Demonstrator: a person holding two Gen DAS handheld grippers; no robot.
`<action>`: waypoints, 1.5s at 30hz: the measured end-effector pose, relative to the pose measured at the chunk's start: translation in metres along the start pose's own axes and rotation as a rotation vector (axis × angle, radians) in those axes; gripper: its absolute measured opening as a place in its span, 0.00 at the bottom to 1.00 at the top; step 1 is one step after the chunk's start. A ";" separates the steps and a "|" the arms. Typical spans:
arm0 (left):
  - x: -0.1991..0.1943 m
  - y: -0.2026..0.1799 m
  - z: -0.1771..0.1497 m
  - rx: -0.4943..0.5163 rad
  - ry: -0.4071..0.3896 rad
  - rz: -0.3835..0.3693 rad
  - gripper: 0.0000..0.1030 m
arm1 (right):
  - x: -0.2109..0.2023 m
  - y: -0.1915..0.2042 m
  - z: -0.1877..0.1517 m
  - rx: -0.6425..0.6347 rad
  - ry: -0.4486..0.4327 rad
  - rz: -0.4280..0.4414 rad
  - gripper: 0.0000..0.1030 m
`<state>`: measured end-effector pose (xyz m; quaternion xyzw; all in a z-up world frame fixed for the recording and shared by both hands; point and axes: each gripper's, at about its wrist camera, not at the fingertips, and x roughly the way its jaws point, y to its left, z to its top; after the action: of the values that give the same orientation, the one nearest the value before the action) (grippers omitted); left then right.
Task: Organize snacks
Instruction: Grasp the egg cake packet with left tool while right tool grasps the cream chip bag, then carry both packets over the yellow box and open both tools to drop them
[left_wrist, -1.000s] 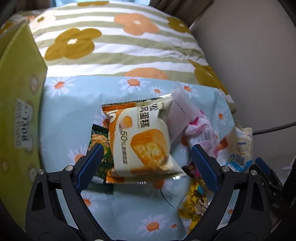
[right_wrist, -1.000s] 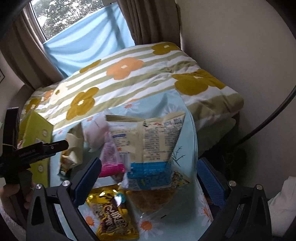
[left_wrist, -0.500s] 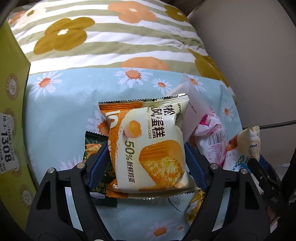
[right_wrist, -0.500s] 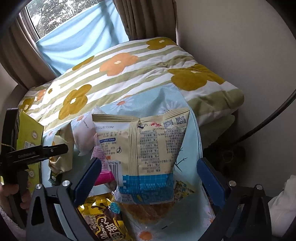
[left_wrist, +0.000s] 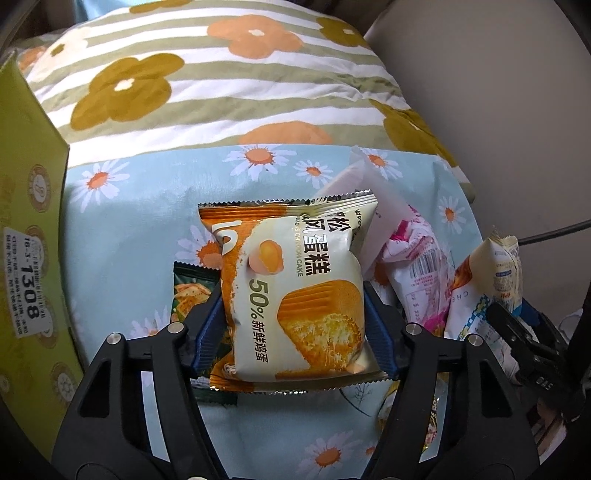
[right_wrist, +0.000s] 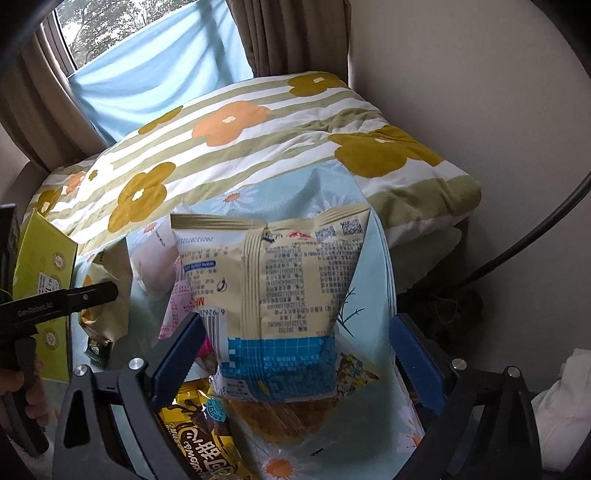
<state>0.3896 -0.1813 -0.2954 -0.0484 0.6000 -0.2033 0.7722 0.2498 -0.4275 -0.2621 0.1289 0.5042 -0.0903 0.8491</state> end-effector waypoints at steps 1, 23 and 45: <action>-0.001 0.000 -0.001 0.002 -0.003 0.000 0.62 | 0.002 0.000 0.000 -0.001 0.004 0.004 0.87; -0.074 -0.029 -0.035 0.001 -0.166 0.024 0.62 | -0.034 0.014 -0.011 -0.133 -0.025 0.073 0.51; -0.247 0.030 -0.064 -0.051 -0.456 0.080 0.62 | -0.125 0.133 0.017 -0.297 -0.184 0.245 0.51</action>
<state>0.2879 -0.0511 -0.0986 -0.0887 0.4165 -0.1412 0.8937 0.2420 -0.3033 -0.1274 0.0539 0.4128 0.0777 0.9059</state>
